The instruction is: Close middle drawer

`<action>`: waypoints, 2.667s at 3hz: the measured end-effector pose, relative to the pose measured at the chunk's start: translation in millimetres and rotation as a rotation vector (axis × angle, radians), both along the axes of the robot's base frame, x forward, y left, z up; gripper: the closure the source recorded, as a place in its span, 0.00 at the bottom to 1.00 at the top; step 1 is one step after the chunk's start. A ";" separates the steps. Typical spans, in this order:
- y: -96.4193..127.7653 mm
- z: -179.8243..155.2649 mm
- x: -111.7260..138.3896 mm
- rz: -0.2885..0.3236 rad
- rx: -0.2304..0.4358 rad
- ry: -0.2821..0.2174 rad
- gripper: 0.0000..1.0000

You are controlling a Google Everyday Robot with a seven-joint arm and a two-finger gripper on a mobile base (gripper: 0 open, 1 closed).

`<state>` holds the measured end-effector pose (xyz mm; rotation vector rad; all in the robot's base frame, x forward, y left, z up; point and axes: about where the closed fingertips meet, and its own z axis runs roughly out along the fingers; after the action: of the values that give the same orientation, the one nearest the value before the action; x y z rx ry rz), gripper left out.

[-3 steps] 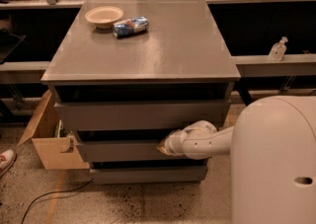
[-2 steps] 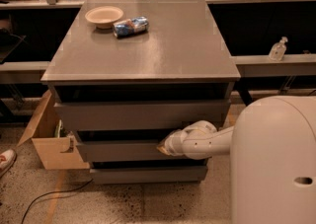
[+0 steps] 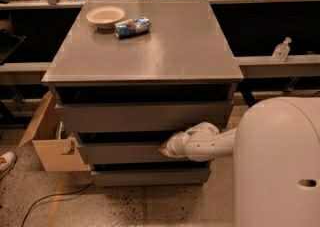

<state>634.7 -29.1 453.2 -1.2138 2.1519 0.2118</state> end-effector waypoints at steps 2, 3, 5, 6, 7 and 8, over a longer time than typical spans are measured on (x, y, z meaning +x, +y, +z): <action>-0.5 3.1 1.5 -0.006 0.018 -0.010 0.12; -0.4 3.3 -2.1 -0.007 0.019 -0.011 0.00; -1.2 4.7 -16.3 -0.006 0.020 -0.010 0.00; -1.3 4.9 -18.5 -0.006 0.020 -0.010 0.15; -1.6 5.0 -19.0 -0.006 0.020 -0.010 0.39; -31.1 17.1 -24.5 -0.069 0.034 -0.041 0.62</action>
Offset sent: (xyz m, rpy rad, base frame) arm 0.0012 -0.0020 0.0068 0.0386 -0.0277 -0.0204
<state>610.2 -60.2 470.3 -1.1135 2.1427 0.1910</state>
